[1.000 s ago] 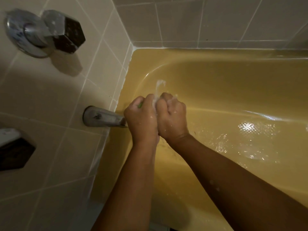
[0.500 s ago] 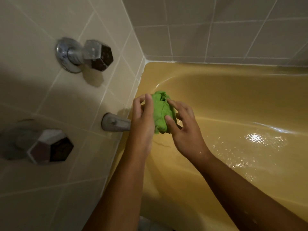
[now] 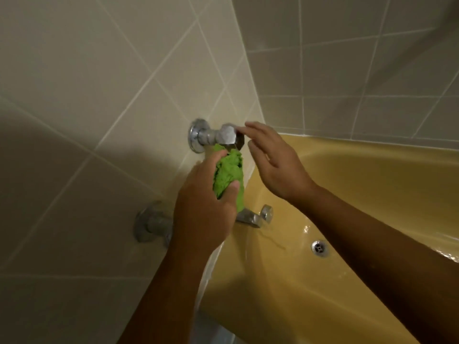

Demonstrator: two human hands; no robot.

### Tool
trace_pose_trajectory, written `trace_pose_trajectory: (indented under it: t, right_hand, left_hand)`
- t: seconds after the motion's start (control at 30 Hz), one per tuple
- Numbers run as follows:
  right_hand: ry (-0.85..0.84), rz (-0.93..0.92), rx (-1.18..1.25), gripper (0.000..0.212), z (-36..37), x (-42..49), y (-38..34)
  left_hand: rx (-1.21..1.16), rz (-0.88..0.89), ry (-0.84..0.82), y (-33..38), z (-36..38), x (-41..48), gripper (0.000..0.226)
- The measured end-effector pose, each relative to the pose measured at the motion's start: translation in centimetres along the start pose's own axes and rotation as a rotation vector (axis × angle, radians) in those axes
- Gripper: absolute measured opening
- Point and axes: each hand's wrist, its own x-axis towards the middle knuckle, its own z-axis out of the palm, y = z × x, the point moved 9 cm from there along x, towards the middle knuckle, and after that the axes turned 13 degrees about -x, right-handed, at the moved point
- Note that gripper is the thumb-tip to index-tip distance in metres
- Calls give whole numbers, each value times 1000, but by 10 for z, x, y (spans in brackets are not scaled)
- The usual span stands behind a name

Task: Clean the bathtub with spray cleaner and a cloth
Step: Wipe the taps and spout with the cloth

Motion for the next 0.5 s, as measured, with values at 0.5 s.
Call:
trace_pose_trajectory:
  t: [0.5]
  right_hand:
    - [-567,954,628,45,77,40,17]
  left_hand:
    - [93,-170,-88,-36,-25,8,55]
